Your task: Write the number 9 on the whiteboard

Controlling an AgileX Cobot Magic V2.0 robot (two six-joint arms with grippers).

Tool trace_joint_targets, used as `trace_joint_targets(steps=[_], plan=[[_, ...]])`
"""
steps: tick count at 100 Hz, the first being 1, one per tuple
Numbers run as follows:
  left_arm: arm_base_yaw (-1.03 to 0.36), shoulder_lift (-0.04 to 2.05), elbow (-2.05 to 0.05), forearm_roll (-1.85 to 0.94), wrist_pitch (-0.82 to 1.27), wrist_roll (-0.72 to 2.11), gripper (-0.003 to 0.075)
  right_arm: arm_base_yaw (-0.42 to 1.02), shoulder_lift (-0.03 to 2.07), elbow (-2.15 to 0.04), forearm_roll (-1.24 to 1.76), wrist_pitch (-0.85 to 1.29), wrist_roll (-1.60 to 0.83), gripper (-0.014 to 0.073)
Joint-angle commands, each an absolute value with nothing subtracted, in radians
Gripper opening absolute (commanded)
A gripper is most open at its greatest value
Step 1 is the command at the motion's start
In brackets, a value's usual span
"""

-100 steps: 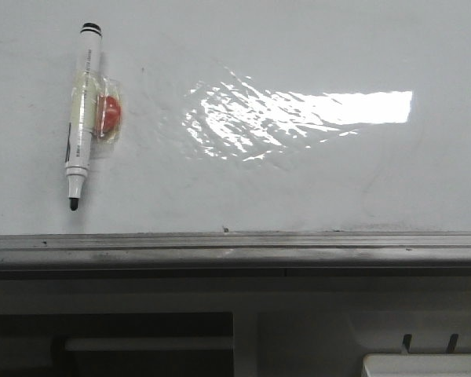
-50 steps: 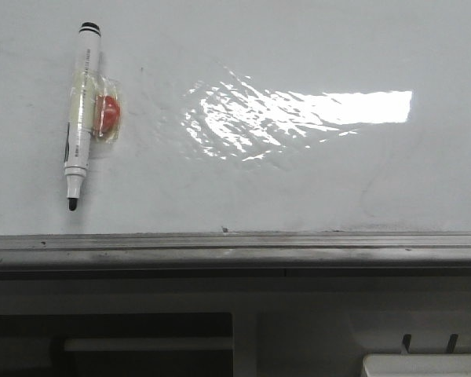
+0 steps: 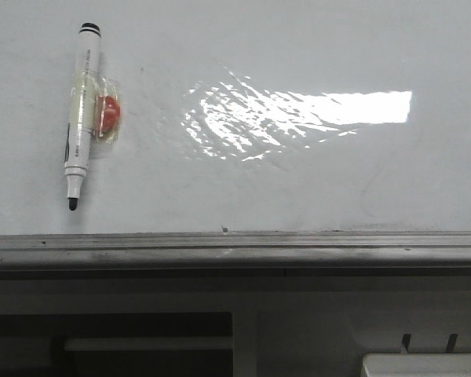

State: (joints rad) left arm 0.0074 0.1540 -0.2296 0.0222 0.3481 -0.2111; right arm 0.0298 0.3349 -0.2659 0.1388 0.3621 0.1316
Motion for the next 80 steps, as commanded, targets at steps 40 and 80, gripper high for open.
trace_joint_targets(steps=[40, 80], plan=[[0.009, 0.184, -0.242, -0.012, 0.125, -0.203, 0.0398, 0.024, 0.362, -0.304, 0.129, 0.301, 0.123, -0.0069], [-0.217, 0.335, -0.242, -0.120, 0.086, -0.066, 0.0398, 0.024, 0.362, -0.304, 0.129, 0.314, 0.123, -0.0069]])
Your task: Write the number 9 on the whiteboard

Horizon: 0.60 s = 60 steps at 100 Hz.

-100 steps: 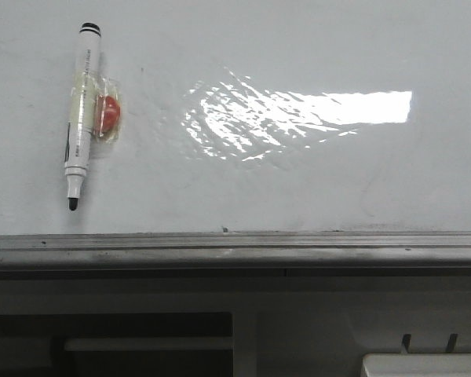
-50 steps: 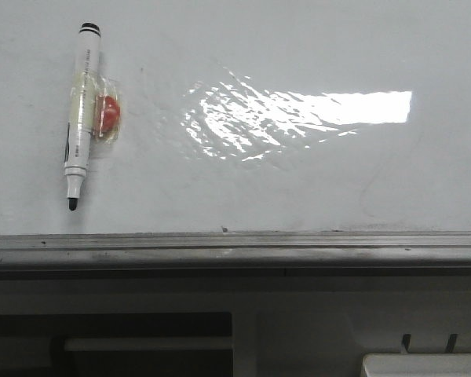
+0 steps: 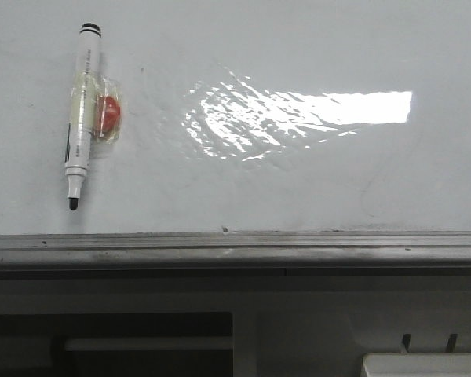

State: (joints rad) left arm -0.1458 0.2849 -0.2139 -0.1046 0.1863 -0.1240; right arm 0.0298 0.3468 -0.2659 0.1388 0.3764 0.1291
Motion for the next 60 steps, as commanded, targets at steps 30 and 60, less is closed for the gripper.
trace_joint_targets(steps=[30, 60], plan=[[-0.523, 0.439, -0.242, -0.144, -0.037, -0.066, 0.0398, 0.024, 0.362, -0.304, 0.129, 0.289, 0.123, -0.0069], [-0.706, 0.573, -0.242, -0.154, -0.164, -0.071, 0.0368, 0.024, 0.362, -0.304, 0.129, 0.289, 0.123, -0.0069]])
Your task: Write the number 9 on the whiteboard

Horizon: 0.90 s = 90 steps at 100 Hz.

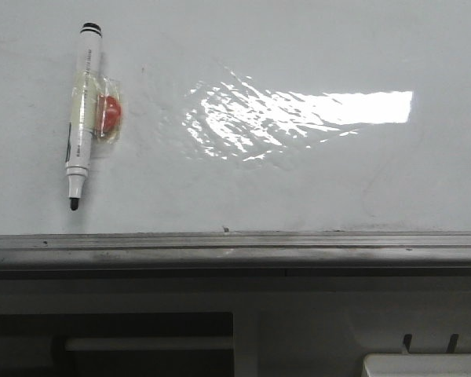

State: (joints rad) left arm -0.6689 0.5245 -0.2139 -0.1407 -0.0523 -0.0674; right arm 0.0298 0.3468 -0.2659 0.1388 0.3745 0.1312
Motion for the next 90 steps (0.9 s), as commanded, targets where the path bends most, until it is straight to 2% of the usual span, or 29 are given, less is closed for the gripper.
trace_joint_targets(steps=[1, 22, 47, 58, 90], plan=[[-0.712, 0.583, -0.242, -0.154, -0.167, -0.071, 0.0366, 0.024, 0.362, -0.304, 0.129, 0.289, 0.123, -0.0069], [-0.789, 0.742, -0.242, -0.194, -0.355, -0.074, 0.0365, 0.024, 0.362, -0.304, 0.129, 0.289, 0.123, -0.0069], [-0.791, 0.940, -0.242, -0.198, -0.555, -0.079, 0.0365, 0.024, 0.362, -0.304, 0.129, 0.289, 0.123, -0.0069], [-0.791, 1.008, -0.242, -0.194, -0.628, -0.166, 0.0365, 0.032, 0.362, -0.301, 0.129, 0.282, 0.123, -0.0069], [-0.791, 1.141, -0.242, -0.192, -0.699, -0.236, 0.0365, 0.080, 0.362, -0.299, 0.129, 0.278, 0.123, -0.0069]])
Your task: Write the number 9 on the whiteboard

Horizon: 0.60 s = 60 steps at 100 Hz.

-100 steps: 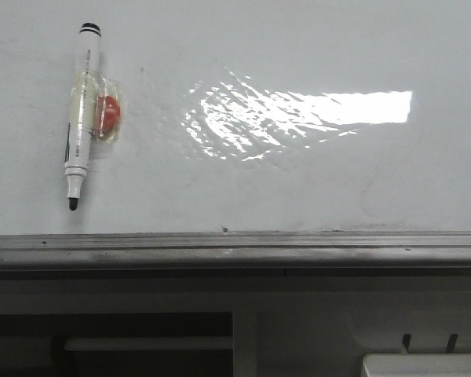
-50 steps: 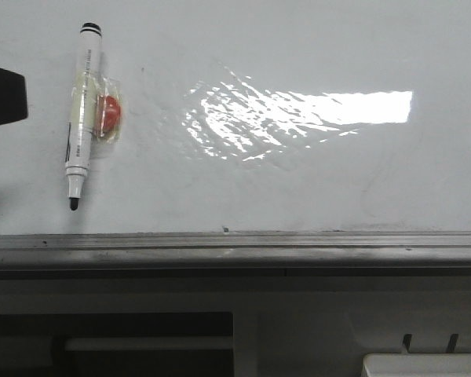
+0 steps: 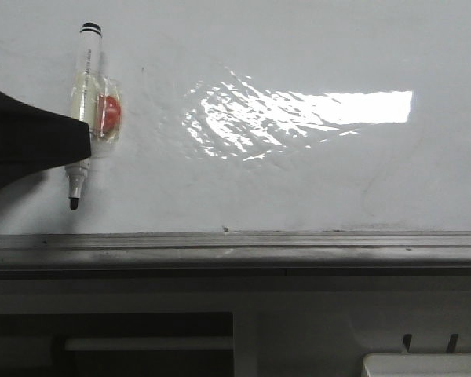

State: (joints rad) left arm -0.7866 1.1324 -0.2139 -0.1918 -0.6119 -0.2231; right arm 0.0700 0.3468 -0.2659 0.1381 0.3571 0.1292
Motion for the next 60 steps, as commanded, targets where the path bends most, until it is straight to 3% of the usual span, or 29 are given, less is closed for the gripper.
trace_joint_targets(steps=[1, 60], plan=[[-0.791, 1.144, -0.242, -0.192, -0.699, -0.236, 0.0365, 0.080, 0.362, -0.299, 0.129, 0.278, 0.123, -0.0069], [-0.790, 1.246, -0.242, -0.192, -0.741, -0.236, 0.0340, 0.080, 0.362, -0.299, 0.129, 0.278, 0.123, -0.0069]])
